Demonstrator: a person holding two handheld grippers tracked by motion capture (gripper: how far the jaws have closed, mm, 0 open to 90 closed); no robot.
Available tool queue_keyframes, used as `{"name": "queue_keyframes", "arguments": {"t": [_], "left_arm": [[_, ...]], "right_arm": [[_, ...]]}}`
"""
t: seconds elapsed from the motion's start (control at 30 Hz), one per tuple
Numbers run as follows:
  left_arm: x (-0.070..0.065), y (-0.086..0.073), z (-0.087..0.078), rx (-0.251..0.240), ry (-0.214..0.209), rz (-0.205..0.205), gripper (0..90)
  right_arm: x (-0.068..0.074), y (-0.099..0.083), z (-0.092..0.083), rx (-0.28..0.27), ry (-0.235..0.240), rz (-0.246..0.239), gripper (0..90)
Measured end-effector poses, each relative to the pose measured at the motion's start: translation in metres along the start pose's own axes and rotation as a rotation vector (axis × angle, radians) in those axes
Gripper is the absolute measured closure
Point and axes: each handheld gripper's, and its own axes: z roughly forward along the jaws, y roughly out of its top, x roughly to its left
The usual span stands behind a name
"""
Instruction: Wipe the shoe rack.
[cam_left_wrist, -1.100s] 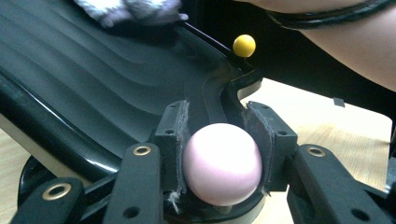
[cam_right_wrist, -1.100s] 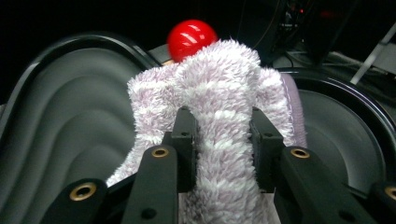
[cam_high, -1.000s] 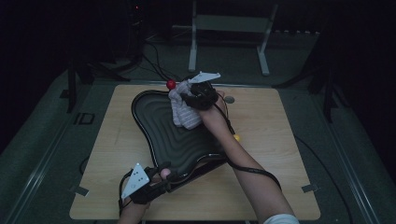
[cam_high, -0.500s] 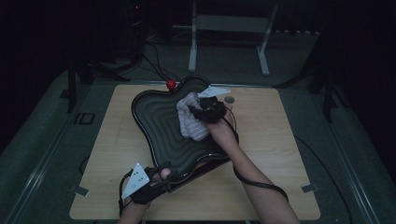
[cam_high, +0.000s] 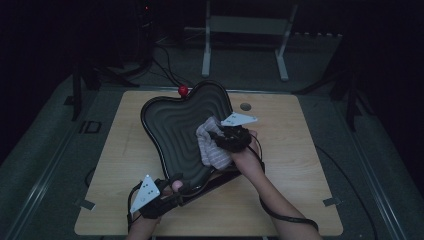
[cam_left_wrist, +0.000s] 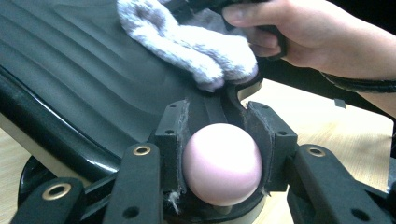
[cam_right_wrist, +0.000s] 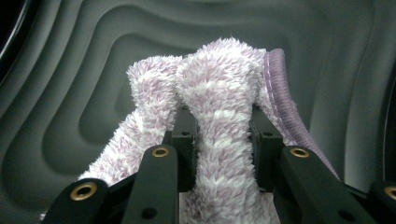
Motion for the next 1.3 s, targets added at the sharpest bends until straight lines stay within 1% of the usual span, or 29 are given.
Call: {"name": "queue_keyframes", "arguments": {"t": [0.07, 0.13, 0.3, 0.37, 0.43, 0.53, 0.67, 0.7, 0.77, 0.87, 0.93, 1.07, 1.1, 1.13, 1.2, 1.27, 1.3], "left_arm": [[0.000, 0.000, 0.000, 0.001, 0.001, 0.000, 59.9], [0.000, 0.000, 0.000, 0.001, 0.000, 0.000, 59.9], [0.000, 0.000, 0.000, 0.003, 0.002, 0.001, 59.9], [0.000, 0.000, 0.000, 0.004, 0.003, 0.000, 59.9], [0.000, 0.000, 0.000, 0.003, 0.003, -0.001, 59.9], [-0.001, 0.000, 0.000, 0.004, 0.004, -0.002, 59.9], [-0.001, 0.000, 0.000, 0.003, 0.003, -0.001, 59.9], [-0.001, 0.000, 0.000, 0.002, 0.002, -0.002, 59.9], [0.000, 0.000, 0.000, 0.000, 0.000, -0.002, 59.9], [0.000, 0.000, 0.000, 0.000, -0.001, -0.001, 59.9], [0.000, 0.000, 0.000, -0.001, -0.003, 0.000, 59.9], [0.000, 0.000, 0.000, 0.002, -0.003, 0.001, 59.9], [0.000, 0.000, 0.000, 0.002, -0.003, 0.001, 59.9], [0.000, 0.000, 0.000, 0.001, -0.003, 0.001, 59.9], [0.000, 0.000, 0.000, 0.004, -0.002, 0.002, 59.9], [0.000, 0.000, -0.001, 0.004, -0.002, 0.003, 59.9], [0.000, 0.000, -0.001, 0.004, -0.003, 0.003, 59.9]], "right_arm": [[0.000, -0.005, -0.004, 0.005, 0.012, 0.013, 69.3], [0.002, -0.010, -0.006, 0.004, 0.012, 0.015, 69.3], [0.009, -0.022, -0.013, 0.005, 0.004, 0.000, 69.3], [0.011, -0.026, -0.016, 0.008, 0.004, 0.001, 69.3], [0.014, -0.029, -0.018, 0.020, 0.005, -0.010, 69.4], [0.018, -0.035, -0.024, 0.043, 0.011, -0.014, 69.4], [0.020, -0.044, -0.030, 0.046, 0.032, -0.006, 69.3], [0.021, -0.044, -0.031, 0.049, 0.032, -0.007, 69.2], [0.020, -0.042, -0.031, 0.047, 0.040, 0.011, 69.3], [0.016, -0.033, -0.028, 0.033, 0.063, 0.036, 69.3], [0.014, -0.022, -0.026, 0.018, 0.068, 0.032, 69.3], [0.014, 0.013, -0.022, -0.032, 0.069, 0.012, 69.2], [0.014, 0.024, -0.019, -0.044, 0.080, 0.014, 69.1], [0.014, 0.031, -0.017, -0.053, 0.084, 0.012, 69.2], [0.015, 0.048, -0.010, -0.069, 0.077, -0.006, 69.0], [0.014, 0.063, -0.001, -0.076, 0.074, 0.001, 68.9], [0.013, 0.072, 0.005, -0.079, 0.062, -0.011, 68.6]]}}
